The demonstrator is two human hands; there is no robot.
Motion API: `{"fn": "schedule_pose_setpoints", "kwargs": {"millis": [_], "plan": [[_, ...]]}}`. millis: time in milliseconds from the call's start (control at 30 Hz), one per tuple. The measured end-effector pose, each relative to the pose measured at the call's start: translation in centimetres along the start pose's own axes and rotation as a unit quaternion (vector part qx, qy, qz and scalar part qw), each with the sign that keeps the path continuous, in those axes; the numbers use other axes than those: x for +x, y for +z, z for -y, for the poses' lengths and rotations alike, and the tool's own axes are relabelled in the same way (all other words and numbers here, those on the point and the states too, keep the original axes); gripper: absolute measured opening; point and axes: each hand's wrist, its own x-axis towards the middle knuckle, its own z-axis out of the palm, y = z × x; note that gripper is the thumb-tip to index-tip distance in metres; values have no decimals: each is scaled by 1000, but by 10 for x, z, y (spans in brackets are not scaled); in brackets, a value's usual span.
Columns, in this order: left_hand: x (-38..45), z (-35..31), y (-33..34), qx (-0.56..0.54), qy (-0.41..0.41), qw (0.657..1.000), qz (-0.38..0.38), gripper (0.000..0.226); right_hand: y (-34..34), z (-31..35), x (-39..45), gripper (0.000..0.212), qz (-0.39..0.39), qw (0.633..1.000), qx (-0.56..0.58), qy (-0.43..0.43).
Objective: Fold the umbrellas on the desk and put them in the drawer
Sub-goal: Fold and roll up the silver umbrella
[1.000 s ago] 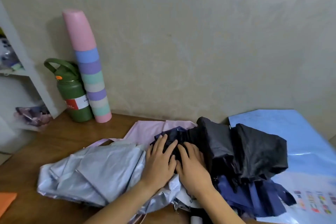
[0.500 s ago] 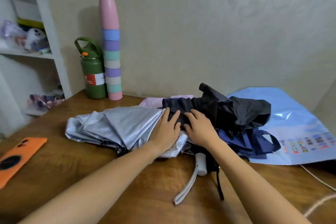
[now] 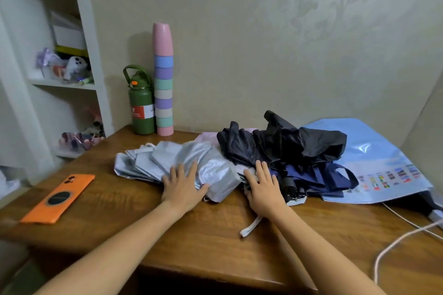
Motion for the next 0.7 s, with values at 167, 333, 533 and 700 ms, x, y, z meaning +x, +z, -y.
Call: {"fn": "schedule_pose_setpoints", "kwargs": {"millis": [167, 333, 533, 700], "plan": [[19, 8, -1, 21, 25, 998, 47, 88, 10, 1, 16, 51, -35, 999, 3, -7], [45, 19, 3, 22, 41, 998, 42, 86, 13, 1, 38, 57, -37, 999, -5, 6], [64, 30, 5, -13, 58, 998, -4, 82, 15, -6, 68, 61, -34, 999, 0, 11], [62, 42, 0, -20, 68, 997, -26, 83, 22, -11, 75, 59, -62, 998, 9, 10]]}}
